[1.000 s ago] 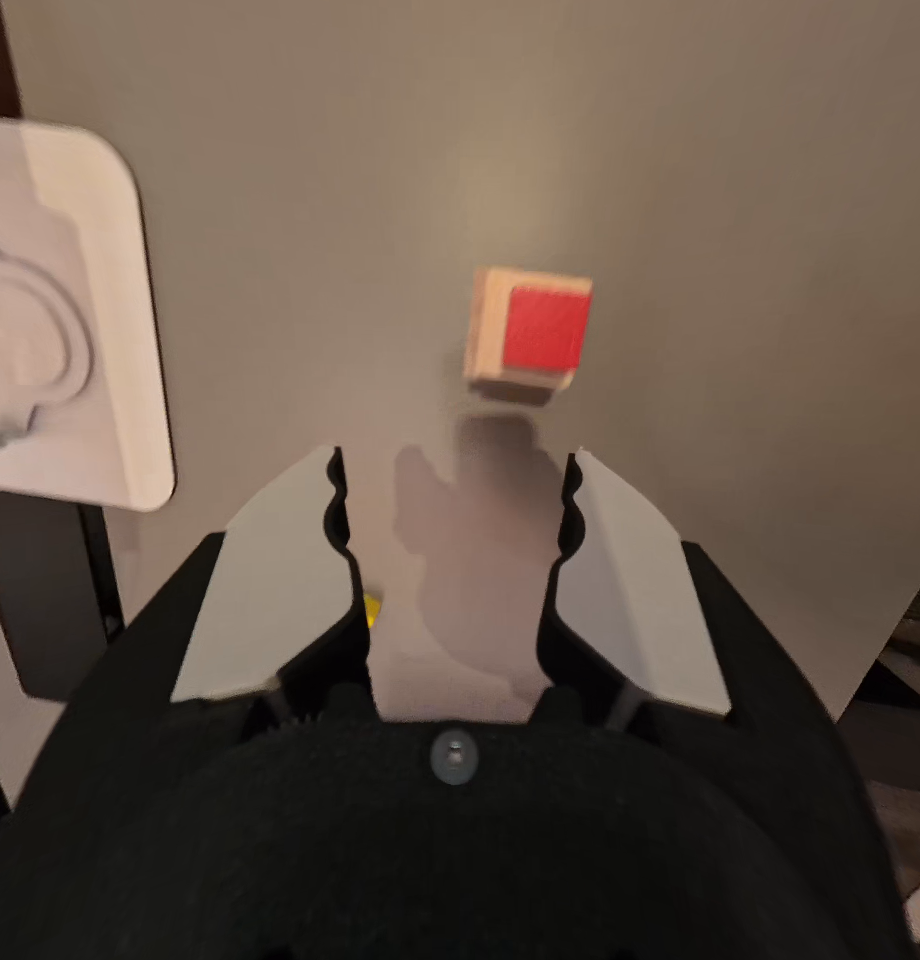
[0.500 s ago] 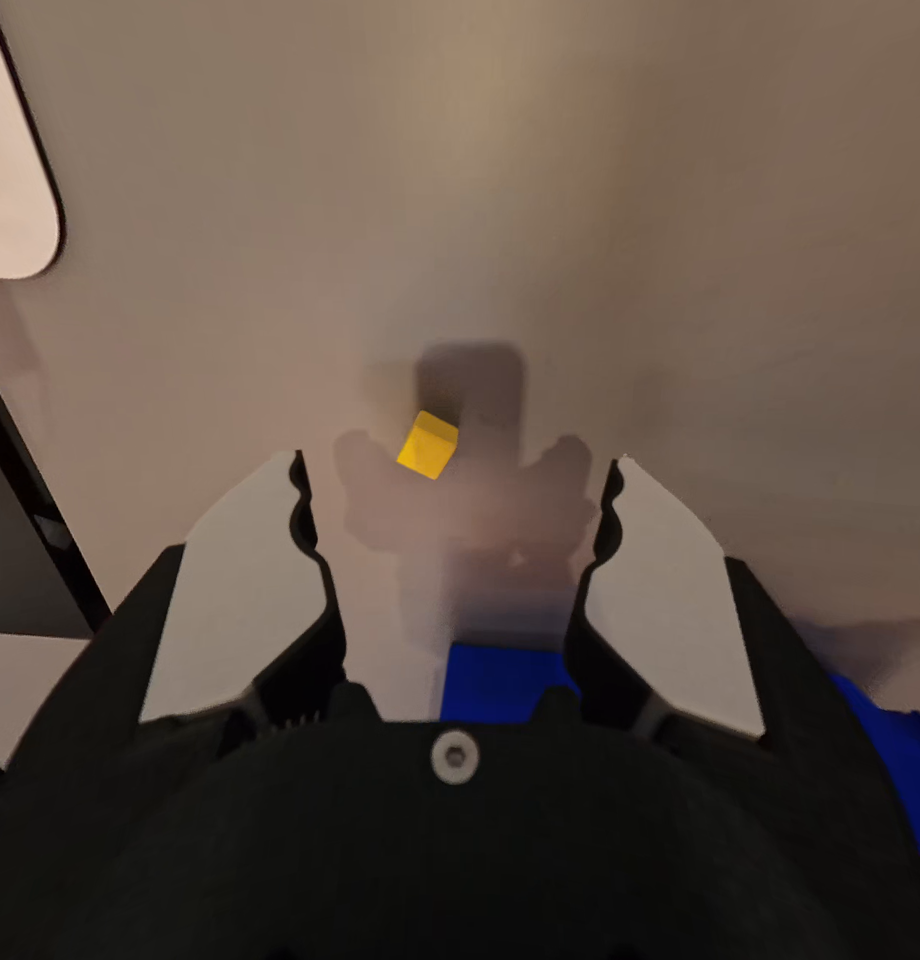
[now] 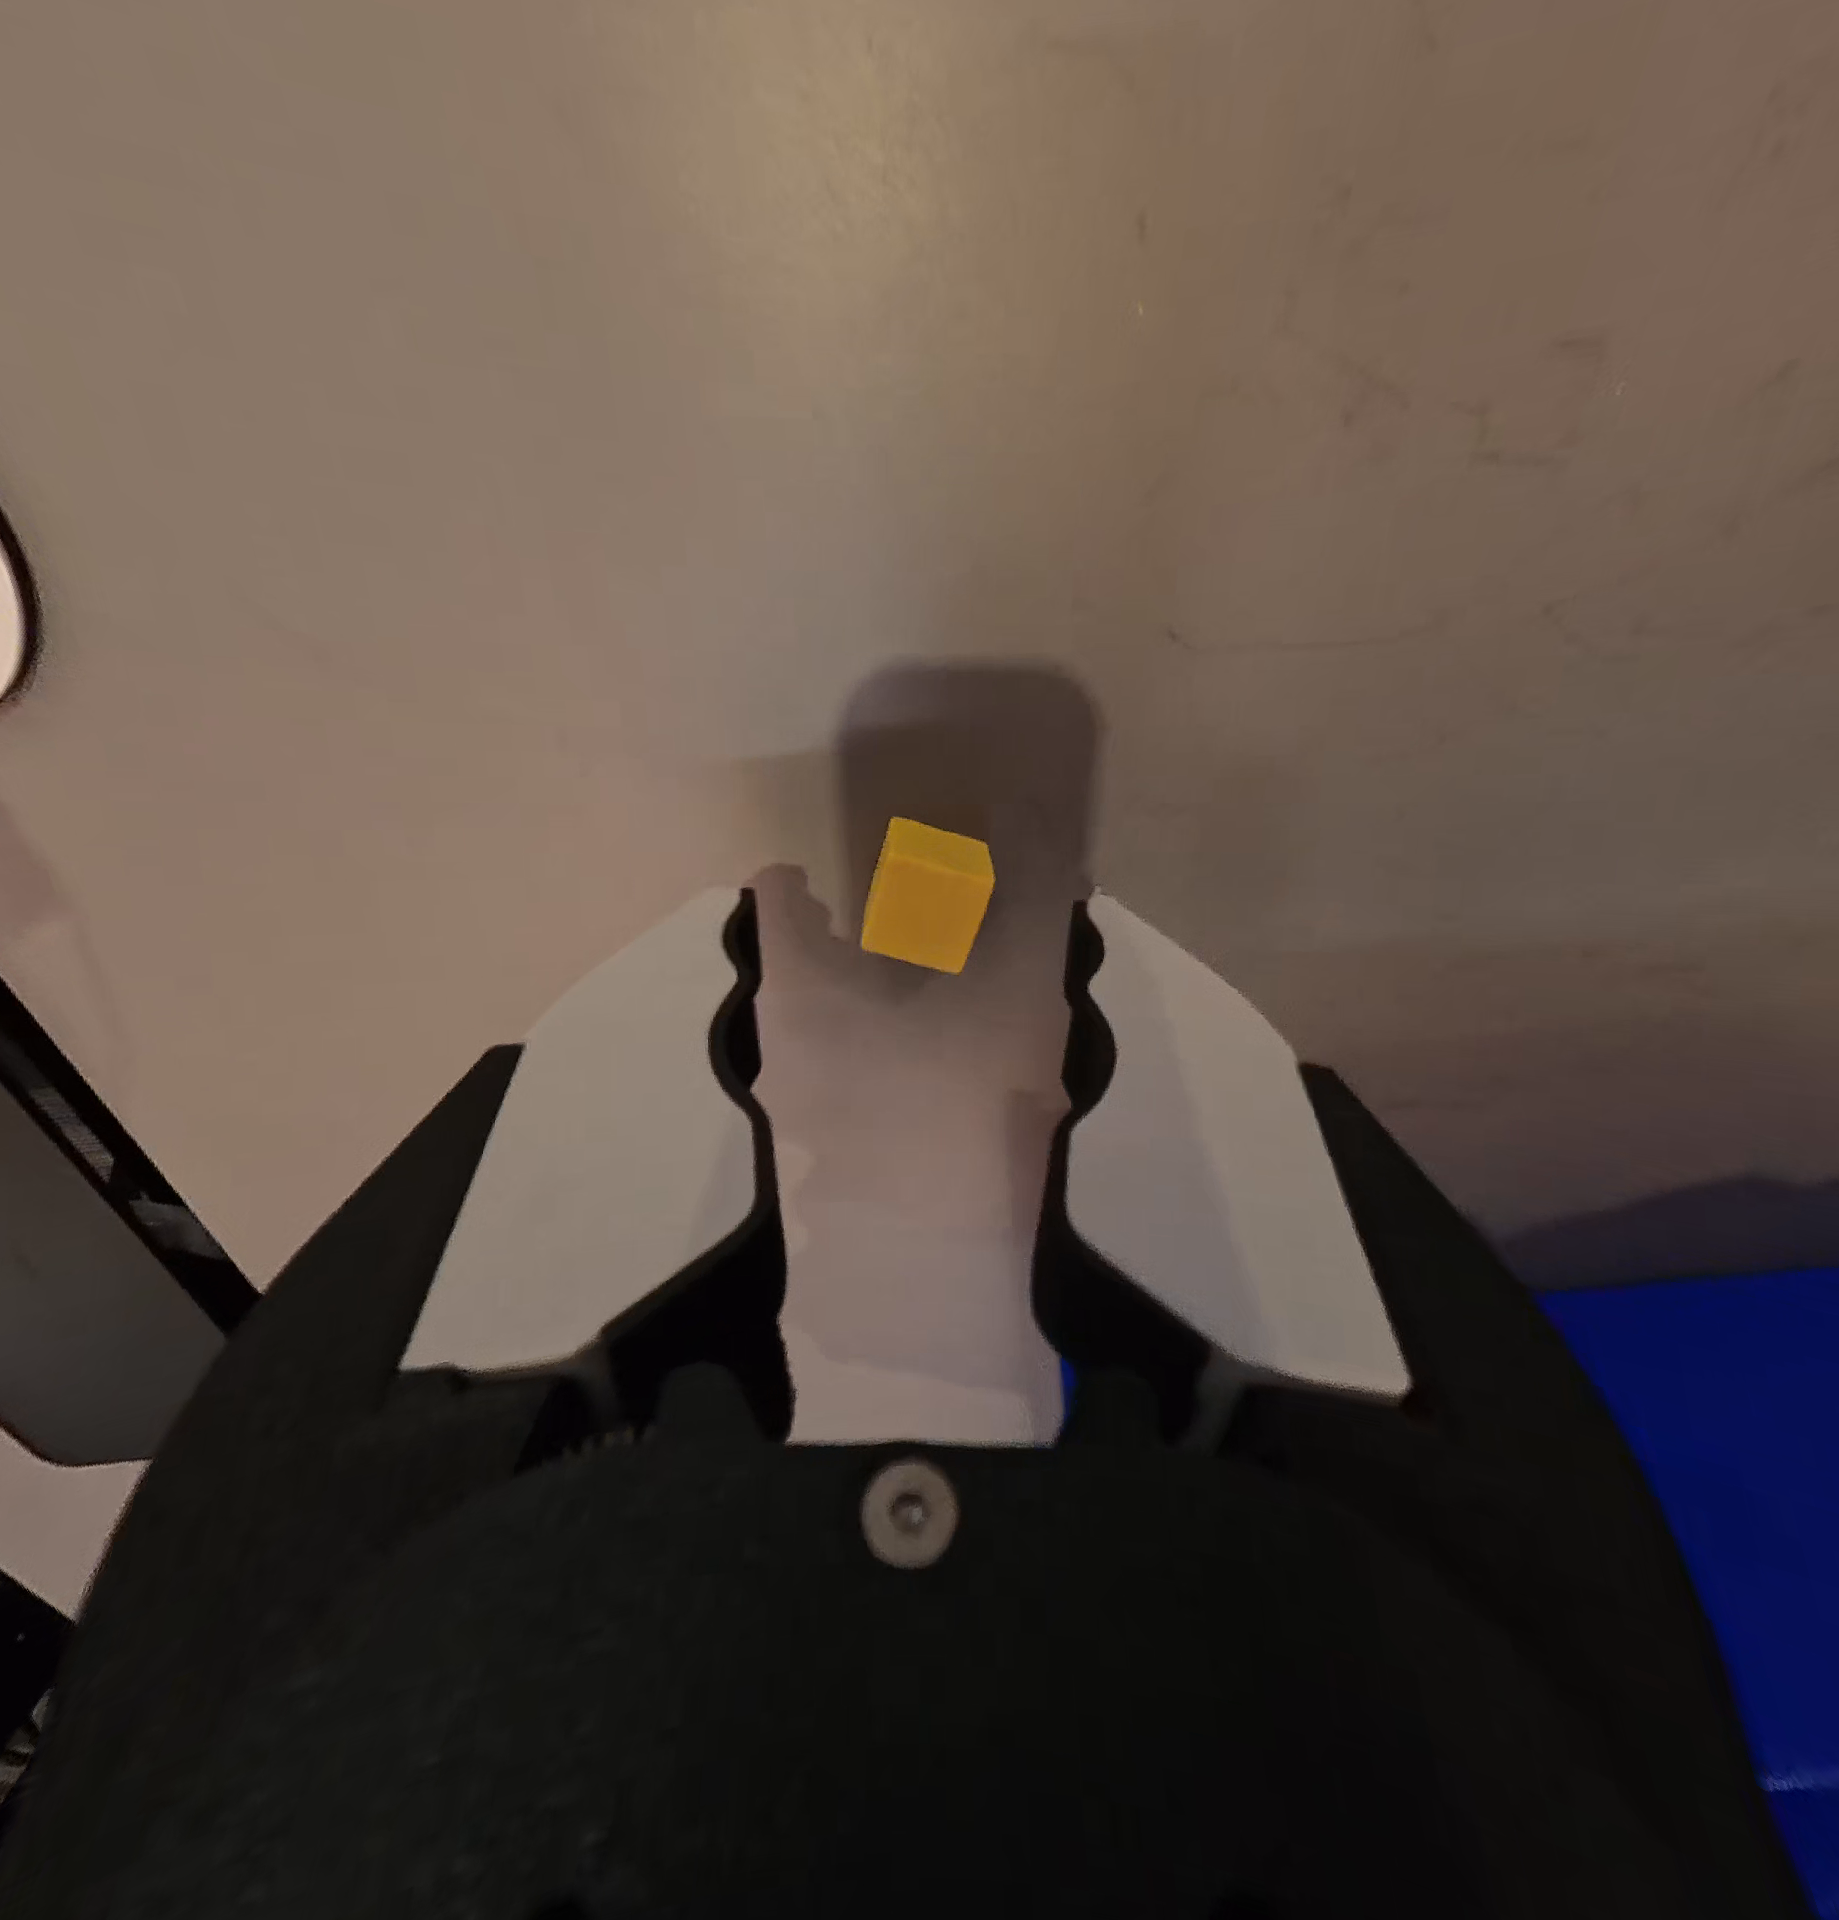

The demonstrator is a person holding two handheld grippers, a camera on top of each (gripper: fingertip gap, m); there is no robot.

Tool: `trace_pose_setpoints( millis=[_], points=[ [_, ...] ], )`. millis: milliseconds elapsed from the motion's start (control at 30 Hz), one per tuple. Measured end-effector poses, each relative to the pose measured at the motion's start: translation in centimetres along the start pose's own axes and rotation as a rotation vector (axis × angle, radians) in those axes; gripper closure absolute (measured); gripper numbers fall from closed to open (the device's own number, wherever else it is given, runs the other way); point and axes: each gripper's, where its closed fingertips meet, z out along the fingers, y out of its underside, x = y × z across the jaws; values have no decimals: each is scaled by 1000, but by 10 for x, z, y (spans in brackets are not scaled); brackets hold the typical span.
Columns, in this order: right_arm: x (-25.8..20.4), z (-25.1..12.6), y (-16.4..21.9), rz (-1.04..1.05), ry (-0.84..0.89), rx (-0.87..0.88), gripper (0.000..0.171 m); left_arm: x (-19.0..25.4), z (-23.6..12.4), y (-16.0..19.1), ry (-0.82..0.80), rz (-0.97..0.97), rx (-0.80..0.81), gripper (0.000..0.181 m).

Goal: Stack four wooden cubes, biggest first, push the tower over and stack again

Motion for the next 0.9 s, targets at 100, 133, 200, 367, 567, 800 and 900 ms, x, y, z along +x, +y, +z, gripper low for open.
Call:
trace_pose_setpoints(
  millis=[100,133,200,367,567,800,900],
  points=[
    [0,2,0,-1,-2,-5,54,0,2,1,-10,10,14,130],
    [0,3,0,-1,-2,-6,54,0,3,1,-16,14,19,133],
    [0,3,0,0,1,-6,54,1,4,0,-17,15,36,136],
    [1,0,0,2,5,0,54,6,11,1,-17,19,48,144],
    [2,0,0,1,6,0,54,9,15,1,-26,19,77,160],
    [3,-5,-5,5,14,22,54,4,9,-4,-55,-61,128,160],
    [3,-7,-6,9,11,30,56,0,-13,-25,-67,-185,197,160]
  ],
)
